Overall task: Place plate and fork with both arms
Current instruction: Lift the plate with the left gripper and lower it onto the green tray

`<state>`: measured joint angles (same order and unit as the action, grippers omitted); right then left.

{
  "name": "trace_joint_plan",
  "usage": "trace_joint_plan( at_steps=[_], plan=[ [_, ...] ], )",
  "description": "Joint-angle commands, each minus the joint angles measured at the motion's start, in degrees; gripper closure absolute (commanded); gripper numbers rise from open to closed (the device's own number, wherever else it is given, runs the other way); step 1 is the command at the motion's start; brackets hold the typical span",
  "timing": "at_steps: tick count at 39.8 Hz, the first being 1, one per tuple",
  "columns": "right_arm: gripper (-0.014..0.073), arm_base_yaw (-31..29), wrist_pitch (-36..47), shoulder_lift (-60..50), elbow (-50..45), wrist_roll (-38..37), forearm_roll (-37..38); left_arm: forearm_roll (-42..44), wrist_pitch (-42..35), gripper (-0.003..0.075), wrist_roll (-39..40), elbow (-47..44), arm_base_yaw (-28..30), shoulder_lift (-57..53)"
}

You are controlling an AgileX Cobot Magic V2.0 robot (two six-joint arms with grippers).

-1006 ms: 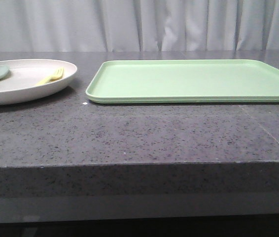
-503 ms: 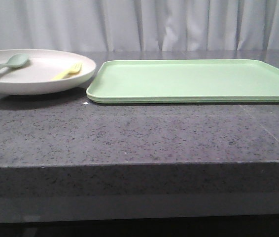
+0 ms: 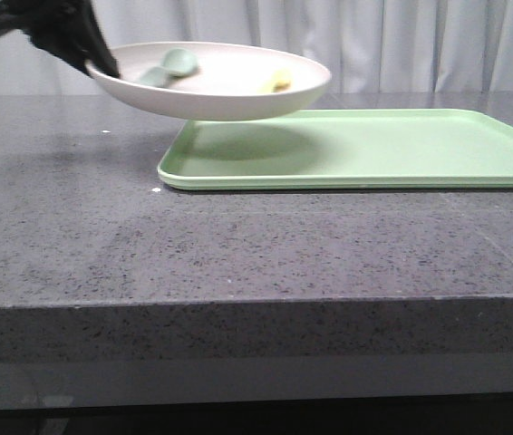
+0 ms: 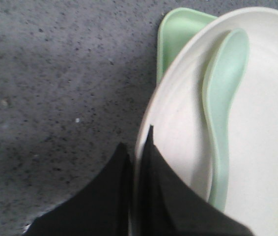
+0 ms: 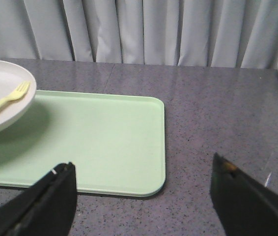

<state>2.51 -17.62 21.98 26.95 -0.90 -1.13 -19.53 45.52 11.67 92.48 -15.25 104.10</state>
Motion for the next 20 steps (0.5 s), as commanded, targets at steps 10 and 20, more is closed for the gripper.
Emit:
trace_joint_plan(
  at_steps=[10,20],
  plan=[
    [0.0011,-0.1,4.9,0.9,1.9,0.4,0.4,9.4,-8.9,0.0739,21.3,4.6,-9.2,2.4],
    [0.0011,-0.1,4.9,0.9,1.9,0.4,0.4,10.4,-12.7,0.0739,27.7,4.7,-12.6,5.4]
  ],
)
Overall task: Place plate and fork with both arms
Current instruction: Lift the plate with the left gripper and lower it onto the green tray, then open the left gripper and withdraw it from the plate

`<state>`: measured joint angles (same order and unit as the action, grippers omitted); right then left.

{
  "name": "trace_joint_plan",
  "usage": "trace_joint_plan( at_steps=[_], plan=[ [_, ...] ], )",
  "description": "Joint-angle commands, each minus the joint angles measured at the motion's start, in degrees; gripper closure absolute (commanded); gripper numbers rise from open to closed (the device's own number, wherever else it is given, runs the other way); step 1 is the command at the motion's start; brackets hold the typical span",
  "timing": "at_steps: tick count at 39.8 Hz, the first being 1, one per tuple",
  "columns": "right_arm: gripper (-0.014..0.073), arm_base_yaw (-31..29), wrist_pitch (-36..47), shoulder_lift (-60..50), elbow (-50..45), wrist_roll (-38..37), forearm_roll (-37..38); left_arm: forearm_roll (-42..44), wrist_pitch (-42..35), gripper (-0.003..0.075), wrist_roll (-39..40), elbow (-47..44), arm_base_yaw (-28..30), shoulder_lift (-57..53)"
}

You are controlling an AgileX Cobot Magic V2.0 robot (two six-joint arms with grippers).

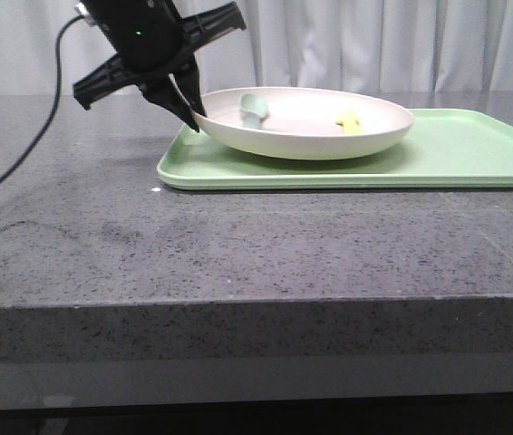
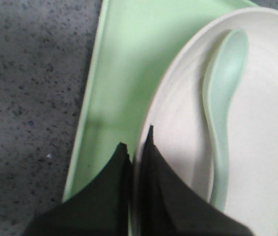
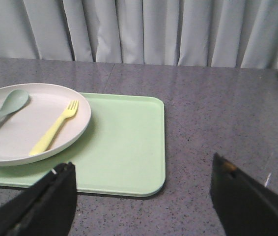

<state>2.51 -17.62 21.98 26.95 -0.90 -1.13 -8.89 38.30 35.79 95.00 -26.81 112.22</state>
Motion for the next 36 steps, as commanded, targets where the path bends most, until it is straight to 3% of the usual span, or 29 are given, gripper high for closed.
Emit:
trace_joint_plan(
  at_steps=[1,16,19,30,36],
  plan=[
    [0.0011,-0.1,4.9,0.9,1.9,0.4,0.4,-0.1,-5.6,0.0739,4.4,2.2,-1.3,-2.4],
    [0.0011,-0.1,4.9,0.9,1.9,0.4,0.4,0.1,-6.5,0.073,5.1,2.2,-2.3,-0.3],
    [0.0011,-0.1,4.9,0.9,1.9,0.4,0.4,0.1,-7.2,0.0689,5.1,2.2,-2.4,-0.3],
    [0.0011,-0.1,4.9,0.9,1.9,0.4,0.4,0.1,-7.8,0.0389,5.1,2.2,-2.6,-0.5],
    [0.0011,-0.1,4.9,0.9,1.9,0.4,0.4,1.7,-6.6,0.036,5.1,2.2,-2.6,-1.7]
  ],
)
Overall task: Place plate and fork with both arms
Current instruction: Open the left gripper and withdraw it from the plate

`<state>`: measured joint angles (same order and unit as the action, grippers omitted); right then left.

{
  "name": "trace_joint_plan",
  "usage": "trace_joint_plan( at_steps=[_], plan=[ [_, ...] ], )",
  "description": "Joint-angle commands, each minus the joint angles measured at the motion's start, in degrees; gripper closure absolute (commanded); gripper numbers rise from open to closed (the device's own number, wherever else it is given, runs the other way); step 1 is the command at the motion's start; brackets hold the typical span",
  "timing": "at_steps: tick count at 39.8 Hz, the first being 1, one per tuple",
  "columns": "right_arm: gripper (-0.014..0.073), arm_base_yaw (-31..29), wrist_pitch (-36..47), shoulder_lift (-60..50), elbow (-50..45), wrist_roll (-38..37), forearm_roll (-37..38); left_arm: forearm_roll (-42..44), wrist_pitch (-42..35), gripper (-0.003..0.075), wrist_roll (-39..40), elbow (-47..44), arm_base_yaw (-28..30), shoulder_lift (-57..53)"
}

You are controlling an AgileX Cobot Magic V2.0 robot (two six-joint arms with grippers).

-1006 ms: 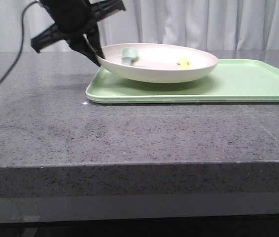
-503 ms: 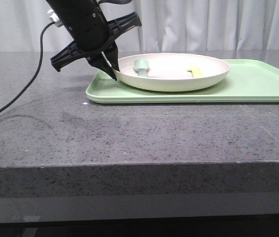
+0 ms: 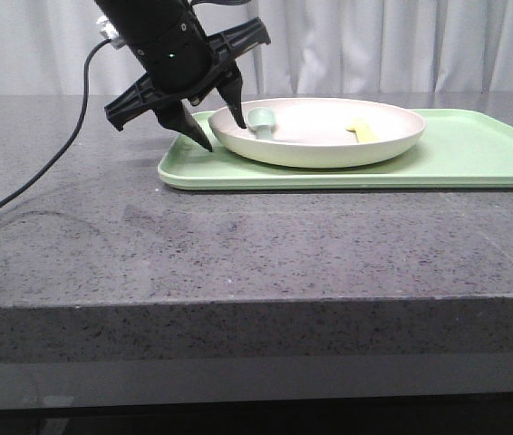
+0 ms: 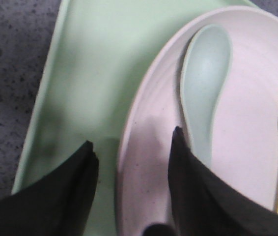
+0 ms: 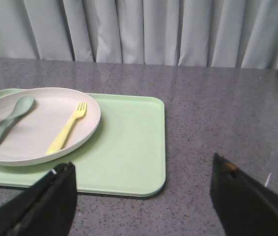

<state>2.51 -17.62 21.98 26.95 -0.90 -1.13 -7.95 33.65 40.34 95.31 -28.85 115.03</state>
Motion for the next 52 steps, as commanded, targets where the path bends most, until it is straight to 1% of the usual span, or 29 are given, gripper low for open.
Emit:
trace_joint_plan(
  at_steps=[1,5,11,15,20,30,33,36,43,48,52],
  plan=[
    [0.0011,-0.1,4.9,0.9,1.9,0.4,0.4,1.3,-1.7,0.036,0.6,1.9,-0.6,-4.9],
    [0.0011,-0.1,4.9,0.9,1.9,0.4,0.4,2.2,-0.5,0.036,0.3,1.9,-0.6,-6.8],
    [0.0011,-0.1,4.9,0.9,1.9,0.4,0.4,6.6,1.8,0.036,-0.6,1.9,-0.4,-11.6],
    [0.0011,-0.1,4.9,0.9,1.9,0.4,0.4,7.5,3.1,0.036,-2.8,1.9,0.0,-14.9],
    [0.0011,-0.1,4.9,0.9,1.9,0.4,0.4,7.5,5.7,0.036,-7.7,1.9,1.2,-19.3],
    [0.0011,-0.1,4.9,0.9,1.9,0.4,0.4,7.5,14.1,0.036,-16.0,1.9,4.5,-27.6],
    [0.0011,-0.1,4.9,0.9,1.9,0.4,0.4,7.4,15.6,0.036,-19.7,1.0,5.7,-30.1],
    [0.0011,-0.1,4.9,0.9,1.9,0.4,0.4,7.4,16.3,0.036,-21.3,-1.0,6.6,-33.2],
    [0.0011,-0.1,4.9,0.9,1.9,0.4,0.4,6.1,14.3,0.0363,-26.2,-9.7,9.1,-41.5],
    [0.0011,-0.1,4.9,0.9,1.9,0.4,0.4,0.0,12.9,0.0363,-34.1,-17.1,13.5,-47.4],
    [0.0011,-0.1,4.9,0.9,1.9,0.4,0.4,-8.0,12.9,0.0364,-42.6,-22.5,18.0,-52.1]
  ],
)
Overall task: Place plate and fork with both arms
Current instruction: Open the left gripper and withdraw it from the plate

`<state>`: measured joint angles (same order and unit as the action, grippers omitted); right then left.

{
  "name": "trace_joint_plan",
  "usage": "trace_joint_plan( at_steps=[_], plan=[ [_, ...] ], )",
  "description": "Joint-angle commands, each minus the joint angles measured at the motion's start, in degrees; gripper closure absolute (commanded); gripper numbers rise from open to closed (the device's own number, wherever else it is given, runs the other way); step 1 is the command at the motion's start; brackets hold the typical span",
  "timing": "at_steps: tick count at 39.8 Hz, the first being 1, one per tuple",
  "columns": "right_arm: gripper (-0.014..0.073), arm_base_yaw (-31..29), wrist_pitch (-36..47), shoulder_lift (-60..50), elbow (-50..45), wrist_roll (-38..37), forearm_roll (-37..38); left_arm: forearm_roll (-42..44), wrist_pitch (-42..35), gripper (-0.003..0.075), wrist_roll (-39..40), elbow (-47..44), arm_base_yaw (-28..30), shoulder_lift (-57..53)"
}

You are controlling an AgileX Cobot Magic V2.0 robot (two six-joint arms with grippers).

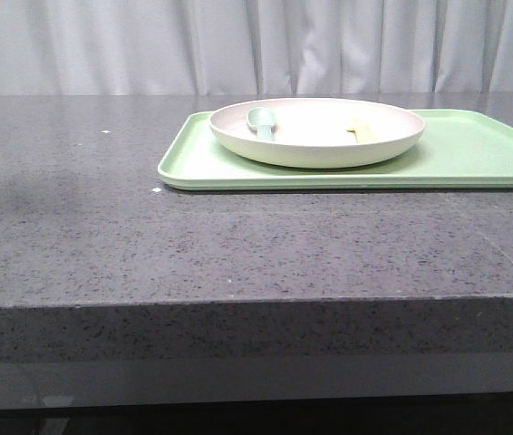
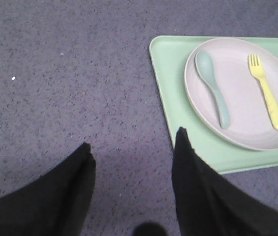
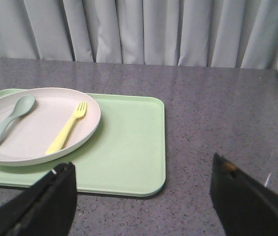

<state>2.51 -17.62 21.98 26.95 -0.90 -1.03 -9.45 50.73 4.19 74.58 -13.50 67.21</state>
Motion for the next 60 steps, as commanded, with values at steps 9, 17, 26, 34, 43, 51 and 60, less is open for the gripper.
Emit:
trace_joint_plan(
  at_steps=[9,17,26,34,43,51,60],
  plan=[
    [0.0012,-0.1,4.9,0.9,1.9,0.4,0.3,-20.9,-2.0,0.0364,-24.9,-13.9,10.6,-14.2],
    [0.0012,-0.1,4.7,0.9,1.9,0.4,0.2,-22.4,-2.2,0.0363,-28.3,-22.7,10.8,-22.0],
    [0.0012,-0.1,-4.0,5.1,9.6,0.4,-3.5,-21.8,-2.2,0.0364,-28.3,-24.9,10.8,-24.2],
    [0.0012,0.2,-17.4,15.7,21.6,0.9,-5.0,-21.8,-2.3,0.0363,-28.3,-24.9,10.8,-24.2],
    [0.0012,7.2,-25.1,29.2,33.0,7.0,-8.1,-21.8,-2.3,0.0364,-28.3,-24.9,10.8,-24.2],
    [0.0012,15.6,-26.7,42.0,42.2,7.0,-7.9,-21.8,-2.3,0.0364,-28.3,-24.9,10.8,-24.2],
    [0.0012,18.5,-32.6,56.2,55.0,2.1,-5.9,-21.8,-2.2,0.0364,-28.3,-24.9,10.8,-24.2]
  ],
)
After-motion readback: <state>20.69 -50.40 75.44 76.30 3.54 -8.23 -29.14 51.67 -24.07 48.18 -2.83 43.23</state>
